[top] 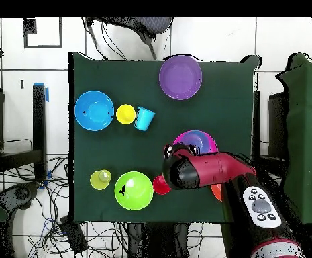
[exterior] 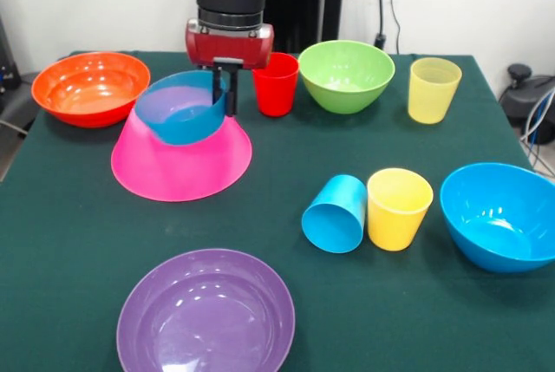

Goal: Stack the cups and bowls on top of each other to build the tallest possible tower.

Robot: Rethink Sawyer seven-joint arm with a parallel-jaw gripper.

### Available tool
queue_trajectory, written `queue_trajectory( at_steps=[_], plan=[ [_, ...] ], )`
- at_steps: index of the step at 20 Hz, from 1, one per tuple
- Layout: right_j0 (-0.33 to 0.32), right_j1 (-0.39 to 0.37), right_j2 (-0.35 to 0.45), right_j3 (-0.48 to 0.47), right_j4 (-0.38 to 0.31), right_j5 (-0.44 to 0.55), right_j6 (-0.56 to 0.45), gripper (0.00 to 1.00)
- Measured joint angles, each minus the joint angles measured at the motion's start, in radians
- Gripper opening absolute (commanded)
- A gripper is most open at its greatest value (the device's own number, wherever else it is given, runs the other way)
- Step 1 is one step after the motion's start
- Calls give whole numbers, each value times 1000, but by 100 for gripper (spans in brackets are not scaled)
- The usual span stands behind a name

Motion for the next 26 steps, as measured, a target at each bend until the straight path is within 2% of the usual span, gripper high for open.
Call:
queue_trajectory(
  at_steps=[8,12,15,20,26],
  plan=[
    [62,12,-22,-1,-1,44,0,0],
    [143,22,-76,-8,0,68,0,0],
    [180,31,-105,-18,0,69,0,0],
    [282,61,-198,-54,0,69,0,0],
    [331,66,-256,-61,1,69,0,0]
  ],
)
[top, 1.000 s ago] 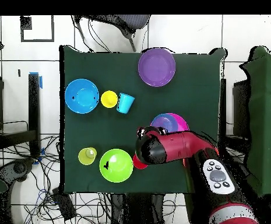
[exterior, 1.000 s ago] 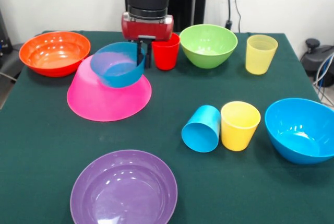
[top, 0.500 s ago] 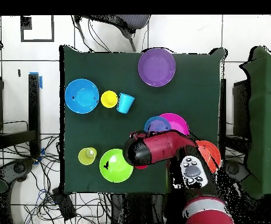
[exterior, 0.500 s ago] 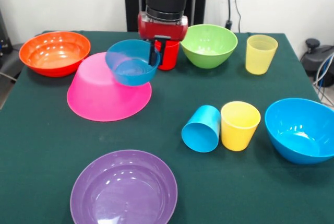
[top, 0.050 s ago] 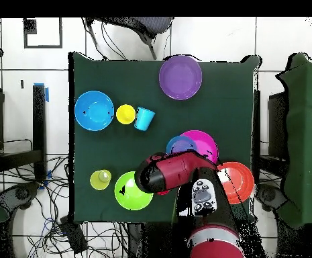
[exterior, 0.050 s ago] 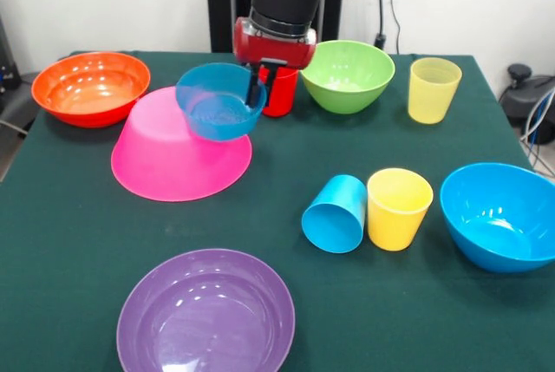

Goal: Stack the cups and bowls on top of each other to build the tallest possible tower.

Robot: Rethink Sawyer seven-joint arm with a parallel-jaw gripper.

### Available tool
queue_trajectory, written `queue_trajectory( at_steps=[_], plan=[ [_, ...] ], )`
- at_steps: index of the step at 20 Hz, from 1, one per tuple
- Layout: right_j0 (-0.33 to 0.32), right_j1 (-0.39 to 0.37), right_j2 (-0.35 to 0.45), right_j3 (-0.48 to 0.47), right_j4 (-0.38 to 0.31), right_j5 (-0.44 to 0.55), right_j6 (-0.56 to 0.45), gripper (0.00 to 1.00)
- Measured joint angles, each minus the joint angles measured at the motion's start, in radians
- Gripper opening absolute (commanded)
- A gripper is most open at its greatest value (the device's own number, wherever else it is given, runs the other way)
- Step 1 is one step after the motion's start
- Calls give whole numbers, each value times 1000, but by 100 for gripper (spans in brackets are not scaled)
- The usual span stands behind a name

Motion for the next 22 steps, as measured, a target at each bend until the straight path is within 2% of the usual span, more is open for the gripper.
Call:
queue_trajectory(
  at_steps=[12,22],
  plan=[
    [-20,-8,-71,1,0,0,0,0],
    [-7,-8,-119,1,0,0,0,0]
  ],
)
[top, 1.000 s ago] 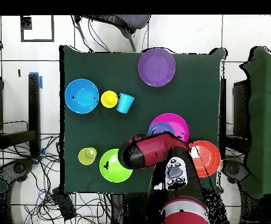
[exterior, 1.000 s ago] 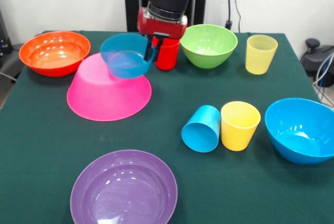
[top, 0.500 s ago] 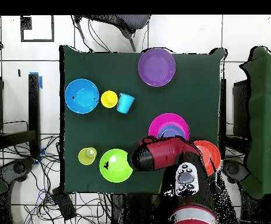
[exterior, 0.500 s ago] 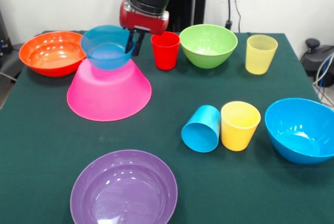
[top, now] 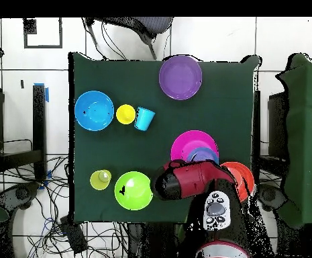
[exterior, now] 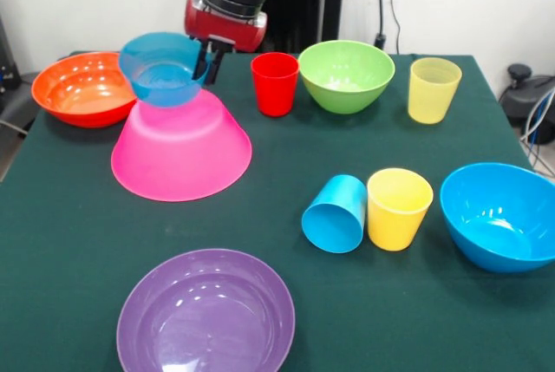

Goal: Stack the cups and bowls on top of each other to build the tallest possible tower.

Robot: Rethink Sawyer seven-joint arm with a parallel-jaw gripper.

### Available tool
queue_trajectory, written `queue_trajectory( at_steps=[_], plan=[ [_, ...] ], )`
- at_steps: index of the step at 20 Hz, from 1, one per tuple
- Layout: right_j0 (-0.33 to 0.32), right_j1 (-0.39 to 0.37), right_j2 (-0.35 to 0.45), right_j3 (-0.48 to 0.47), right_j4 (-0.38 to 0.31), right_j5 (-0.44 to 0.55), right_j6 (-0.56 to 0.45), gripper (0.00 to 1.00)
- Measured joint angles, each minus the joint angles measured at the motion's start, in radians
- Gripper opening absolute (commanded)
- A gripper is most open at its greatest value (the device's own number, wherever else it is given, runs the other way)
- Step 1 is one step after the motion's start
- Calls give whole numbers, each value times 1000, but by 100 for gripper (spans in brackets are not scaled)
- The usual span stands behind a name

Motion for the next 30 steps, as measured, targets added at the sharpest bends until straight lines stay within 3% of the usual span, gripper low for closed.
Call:
queue_trajectory(
  at_steps=[13,30],
  plan=[
    [63,75,-47,-8,1,-29,0,0],
    [46,77,-60,-9,1,-48,0,0]
  ],
)
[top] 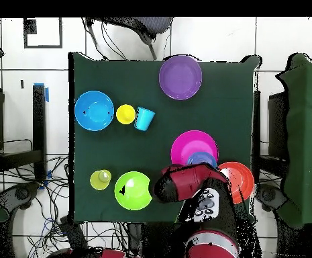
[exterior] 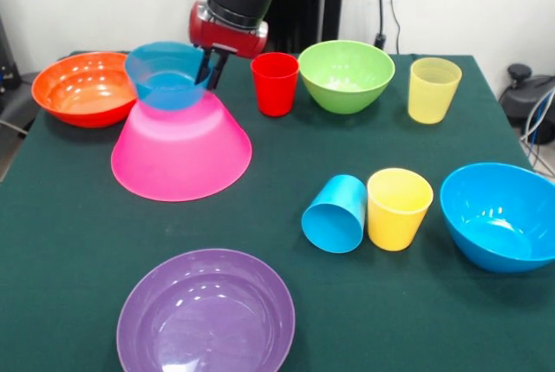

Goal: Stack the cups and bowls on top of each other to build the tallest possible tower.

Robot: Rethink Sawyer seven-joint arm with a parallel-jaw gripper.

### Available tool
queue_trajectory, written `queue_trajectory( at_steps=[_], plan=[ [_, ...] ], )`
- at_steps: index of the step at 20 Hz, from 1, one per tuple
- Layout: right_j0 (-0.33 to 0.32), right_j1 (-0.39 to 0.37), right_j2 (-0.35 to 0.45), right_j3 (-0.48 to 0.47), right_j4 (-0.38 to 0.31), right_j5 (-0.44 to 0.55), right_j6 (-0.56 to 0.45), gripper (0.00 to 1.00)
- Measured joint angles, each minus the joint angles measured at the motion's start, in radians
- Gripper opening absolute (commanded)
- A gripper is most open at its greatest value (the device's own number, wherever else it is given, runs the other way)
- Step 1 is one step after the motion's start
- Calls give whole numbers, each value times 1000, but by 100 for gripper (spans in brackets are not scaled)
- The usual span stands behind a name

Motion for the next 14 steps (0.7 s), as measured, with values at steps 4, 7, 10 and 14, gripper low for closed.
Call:
queue_trajectory(
  at_steps=[4,7,10,14],
  plan=[
    [-11,-3,2,0,0,0,0,0],
    [-29,-17,16,0,0,0,0,0],
    [-47,-34,29,1,0,0,0,0],
    [-75,-65,48,1,0,0,0,0]
  ],
)
